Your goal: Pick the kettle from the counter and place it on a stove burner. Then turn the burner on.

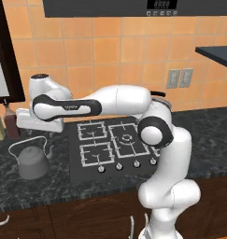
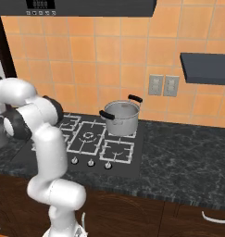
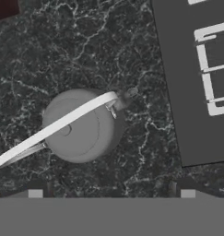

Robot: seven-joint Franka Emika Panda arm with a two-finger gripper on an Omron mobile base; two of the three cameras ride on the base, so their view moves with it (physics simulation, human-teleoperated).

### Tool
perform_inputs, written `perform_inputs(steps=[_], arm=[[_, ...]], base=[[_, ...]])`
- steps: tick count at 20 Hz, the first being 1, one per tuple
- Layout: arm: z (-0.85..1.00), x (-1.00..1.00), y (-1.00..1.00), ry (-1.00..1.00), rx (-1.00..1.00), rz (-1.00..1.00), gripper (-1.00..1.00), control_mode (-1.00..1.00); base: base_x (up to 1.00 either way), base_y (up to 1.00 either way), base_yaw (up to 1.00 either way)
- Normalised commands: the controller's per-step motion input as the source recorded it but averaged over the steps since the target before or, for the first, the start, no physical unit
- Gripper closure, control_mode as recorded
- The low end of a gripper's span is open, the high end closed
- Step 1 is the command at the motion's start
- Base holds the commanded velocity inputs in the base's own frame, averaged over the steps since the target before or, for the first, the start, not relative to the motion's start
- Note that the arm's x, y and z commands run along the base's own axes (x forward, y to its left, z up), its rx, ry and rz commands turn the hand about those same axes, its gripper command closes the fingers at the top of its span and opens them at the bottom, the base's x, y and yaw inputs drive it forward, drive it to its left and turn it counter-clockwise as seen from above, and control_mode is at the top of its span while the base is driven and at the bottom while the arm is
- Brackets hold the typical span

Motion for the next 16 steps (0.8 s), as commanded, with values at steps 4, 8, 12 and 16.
perform_inputs(steps=[4,8,12,16], arm=[[-0.05,0.0,0.0,0.0,-0.02,-0.16,-1.0,-1.0],[-0.25,0.11,0.0,0.0,0.0,-0.22,-1.0,-1.0],[-0.31,0.24,0.0,0.04,0.0,-0.18,-1.0,-1.0],[-0.55,0.27,0.0,0.1,0.0,-0.14,-1.0,-1.0]], base=[[0.0,0.0,0.0],[0.0,0.0,0.0],[0.0,0.0,0.0],[0.0,0.0,0.0]])
